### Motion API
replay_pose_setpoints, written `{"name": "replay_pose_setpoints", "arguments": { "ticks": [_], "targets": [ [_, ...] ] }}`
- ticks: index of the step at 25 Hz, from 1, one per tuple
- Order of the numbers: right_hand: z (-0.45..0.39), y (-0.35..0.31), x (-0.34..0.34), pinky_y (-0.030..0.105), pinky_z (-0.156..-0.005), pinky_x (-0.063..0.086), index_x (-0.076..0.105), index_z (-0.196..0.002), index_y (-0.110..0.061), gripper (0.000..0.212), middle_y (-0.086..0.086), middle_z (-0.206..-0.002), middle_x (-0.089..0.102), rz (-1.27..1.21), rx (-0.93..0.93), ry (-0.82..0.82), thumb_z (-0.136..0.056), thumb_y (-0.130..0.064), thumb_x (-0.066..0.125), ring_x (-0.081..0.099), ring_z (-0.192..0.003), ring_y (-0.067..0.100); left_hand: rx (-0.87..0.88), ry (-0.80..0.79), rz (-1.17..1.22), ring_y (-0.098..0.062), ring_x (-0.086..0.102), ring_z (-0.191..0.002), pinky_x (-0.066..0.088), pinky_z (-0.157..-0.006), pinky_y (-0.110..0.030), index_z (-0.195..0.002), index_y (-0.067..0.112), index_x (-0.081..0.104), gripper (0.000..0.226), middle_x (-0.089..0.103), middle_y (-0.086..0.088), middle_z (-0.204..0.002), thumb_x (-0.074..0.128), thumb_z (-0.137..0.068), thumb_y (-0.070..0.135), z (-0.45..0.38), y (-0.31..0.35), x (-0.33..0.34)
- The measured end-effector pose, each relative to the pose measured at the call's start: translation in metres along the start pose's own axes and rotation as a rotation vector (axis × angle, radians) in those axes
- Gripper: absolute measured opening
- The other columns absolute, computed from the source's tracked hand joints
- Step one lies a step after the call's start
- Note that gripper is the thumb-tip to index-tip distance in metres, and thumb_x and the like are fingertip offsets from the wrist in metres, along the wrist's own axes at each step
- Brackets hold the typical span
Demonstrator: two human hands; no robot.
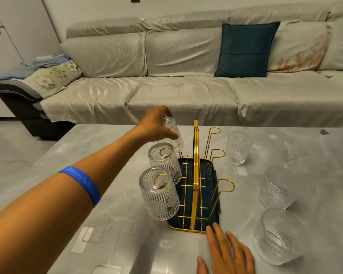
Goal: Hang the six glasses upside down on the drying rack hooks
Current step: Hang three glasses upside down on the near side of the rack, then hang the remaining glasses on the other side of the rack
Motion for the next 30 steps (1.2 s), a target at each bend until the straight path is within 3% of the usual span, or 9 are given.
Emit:
{"name": "replay_pose_setpoints", "arguments": {
  "ticks": [11,13,16,17,19,22,26,28,30],
  "targets": [
    [-0.003,0.003,0.008,0.054,-0.069,0.052,0.046,-0.113,-0.016,0.066,0.012,-0.104,0.073,-0.032,-0.019,0.067,-0.087,-0.060,0.004,0.069,-0.084,0.039,-0.098,-0.144,0.067,-0.021,0.060,-0.097,0.054,-0.079,-0.034,-0.121,0.017,0.054,0.065,0.059,-0.004,-0.119,0.087,-0.067,0.029,-0.003,-0.006,0.012],
    [0.001,0.003,0.005,0.050,-0.081,0.045,0.051,-0.117,-0.017,0.070,0.011,-0.111,0.070,-0.045,0.011,0.053,-0.087,-0.060,0.006,0.065,-0.096,0.039,-0.182,0.017,0.339,-0.018,0.057,-0.102,0.047,-0.081,-0.029,-0.124,0.018,0.055,0.060,0.057,-0.001,-0.120,0.081,-0.074,0.037,0.019,-0.011,-0.002],
    [0.005,0.003,0.001,0.053,-0.082,0.049,0.064,-0.119,-0.016,0.070,0.009,-0.122,0.065,-0.022,0.013,0.095,-0.087,-0.058,0.017,0.063,-0.104,0.035,-0.349,0.503,0.702,-0.021,0.062,-0.089,0.048,-0.074,-0.032,-0.097,0.023,0.065,0.017,0.069,-0.006,-0.101,0.072,-0.082,0.023,0.115,-0.042,-0.012],
    [0.007,0.001,-0.001,0.053,-0.087,0.046,0.059,-0.126,-0.019,0.066,0.006,-0.132,0.059,-0.038,0.021,0.030,-0.086,-0.057,0.023,0.059,-0.113,0.033,-0.386,0.530,0.695,-0.024,0.062,-0.085,0.049,-0.073,-0.034,-0.089,0.025,0.065,0.011,0.069,-0.006,-0.094,0.070,-0.081,0.018,0.156,-0.053,-0.001],
    [0.013,0.005,0.004,0.048,-0.109,0.022,0.026,-0.146,-0.029,0.066,-0.002,-0.155,0.026,-0.007,0.008,0.002,-0.087,-0.058,0.021,0.029,-0.138,0.026,-0.362,0.284,0.494,-0.027,0.062,-0.086,0.049,-0.075,-0.037,-0.087,0.026,0.064,0.011,0.069,-0.003,-0.090,0.070,-0.079,0.021,0.228,-0.060,0.034],
    [0.019,0.009,0.010,0.037,-0.114,0.001,0.006,-0.149,-0.032,0.064,-0.010,-0.159,0.004,-0.078,-0.054,0.107,-0.091,-0.056,0.020,0.006,-0.143,0.017,-0.184,-0.249,-0.102,-0.021,0.039,-0.134,0.034,-0.111,-0.040,-0.138,0.032,0.043,0.060,0.046,0.010,-0.143,0.052,-0.084,0.059,0.283,-0.048,0.105],
    [0.051,0.021,0.000,0.020,-0.096,0.036,0.055,-0.116,-0.036,0.032,-0.004,-0.126,0.058,-0.582,0.058,0.400,-0.086,-0.026,0.061,0.051,-0.118,0.022,-0.150,-0.135,-0.281,-0.017,-0.013,-0.151,-0.008,-0.122,-0.047,-0.152,0.035,-0.013,0.077,-0.011,0.005,-0.165,0.018,-0.091,0.069,0.287,-0.031,0.142],
    [0.071,0.048,-0.001,0.013,-0.072,0.044,0.052,-0.097,-0.040,0.048,0.000,-0.103,0.062,-0.940,0.348,0.689,-0.073,-0.005,0.073,0.061,-0.094,0.026,-0.152,-0.099,-0.276,-0.015,-0.019,-0.149,-0.011,-0.122,-0.046,-0.148,0.038,-0.023,0.078,-0.017,0.006,-0.164,0.010,-0.087,0.074,0.288,-0.033,0.146],
    [0.076,0.071,-0.005,0.019,-0.073,0.047,0.047,-0.111,-0.038,0.066,0.009,-0.117,0.054,-1.071,0.492,0.803,-0.068,0.003,0.075,0.058,-0.101,0.030,-0.149,-0.082,-0.277,-0.015,-0.023,-0.147,-0.016,-0.120,-0.046,-0.144,0.043,-0.028,0.078,-0.023,0.007,-0.162,0.005,-0.083,0.079,0.289,-0.039,0.148]
  ]
}}
Point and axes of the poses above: each hand's wrist, its own z-axis away from the middle knuckle, its own x-axis out of the palm, y = z × x, the point moved 2 cm from there along -z, towards the middle knuckle
